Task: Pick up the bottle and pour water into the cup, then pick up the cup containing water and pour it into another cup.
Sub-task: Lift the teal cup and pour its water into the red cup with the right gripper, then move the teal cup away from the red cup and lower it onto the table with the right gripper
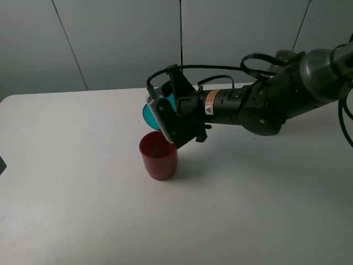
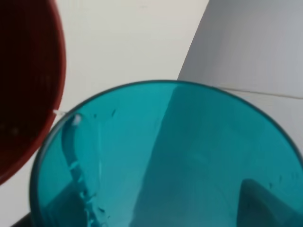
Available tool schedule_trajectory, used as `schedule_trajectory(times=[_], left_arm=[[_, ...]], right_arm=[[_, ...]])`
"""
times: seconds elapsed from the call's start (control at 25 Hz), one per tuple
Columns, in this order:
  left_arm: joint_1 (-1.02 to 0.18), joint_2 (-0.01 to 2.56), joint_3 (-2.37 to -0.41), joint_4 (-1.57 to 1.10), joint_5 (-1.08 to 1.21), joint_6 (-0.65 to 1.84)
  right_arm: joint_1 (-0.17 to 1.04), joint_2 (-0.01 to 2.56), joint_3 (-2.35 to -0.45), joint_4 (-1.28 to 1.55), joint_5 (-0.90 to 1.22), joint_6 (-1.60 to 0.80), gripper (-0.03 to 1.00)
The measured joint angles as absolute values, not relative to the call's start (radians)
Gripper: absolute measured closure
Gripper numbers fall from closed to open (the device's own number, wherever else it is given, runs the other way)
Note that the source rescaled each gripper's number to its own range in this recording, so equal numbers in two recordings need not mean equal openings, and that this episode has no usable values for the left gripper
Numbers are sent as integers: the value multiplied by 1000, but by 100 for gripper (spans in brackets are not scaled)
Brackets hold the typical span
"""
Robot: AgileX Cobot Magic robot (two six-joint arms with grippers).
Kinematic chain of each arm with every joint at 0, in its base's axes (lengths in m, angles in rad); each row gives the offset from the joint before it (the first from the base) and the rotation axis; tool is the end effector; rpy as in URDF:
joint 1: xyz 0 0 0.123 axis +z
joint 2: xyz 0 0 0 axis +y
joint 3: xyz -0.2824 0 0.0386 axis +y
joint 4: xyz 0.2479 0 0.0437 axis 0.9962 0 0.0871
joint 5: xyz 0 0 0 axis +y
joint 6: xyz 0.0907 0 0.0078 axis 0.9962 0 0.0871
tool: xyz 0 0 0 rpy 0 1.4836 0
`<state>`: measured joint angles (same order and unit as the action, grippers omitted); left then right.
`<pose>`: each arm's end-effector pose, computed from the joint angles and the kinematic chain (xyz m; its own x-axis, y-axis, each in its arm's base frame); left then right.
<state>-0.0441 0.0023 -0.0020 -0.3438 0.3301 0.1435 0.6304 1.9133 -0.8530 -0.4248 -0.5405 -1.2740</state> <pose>0.0533 -0.0123 0.1856 -0.2467 -0.1702 -0.9540 0.1071 0.9736 -0.2014 0.2872 0.2334 0.1405 0.7535 -0.6567 -0.0312 -0.3135 -0.3173 -0.8950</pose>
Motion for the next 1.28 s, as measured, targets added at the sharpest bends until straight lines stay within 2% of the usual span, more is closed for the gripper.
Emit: schedule_trajectory(times=[0.12, 0.36, 0.64, 0.8, 1.28], left_arm=[[-44, 2, -2, -344, 330, 144], [-44, 2, -2, -344, 330, 144], [-44, 2, -2, -344, 330, 141], [-44, 2, -2, -344, 330, 139], [-44, 2, -2, -344, 330, 141]], right_arm=[[630, 1913, -864, -427, -549, -1042, 89], [581, 1913, -875, -431, -701, -507, 89], [504, 1921, -883, -409, -718, -86, 89], [493, 1974, -886, -367, -723, 0, 89], [490, 2118, -889, -195, -747, 15, 89]])
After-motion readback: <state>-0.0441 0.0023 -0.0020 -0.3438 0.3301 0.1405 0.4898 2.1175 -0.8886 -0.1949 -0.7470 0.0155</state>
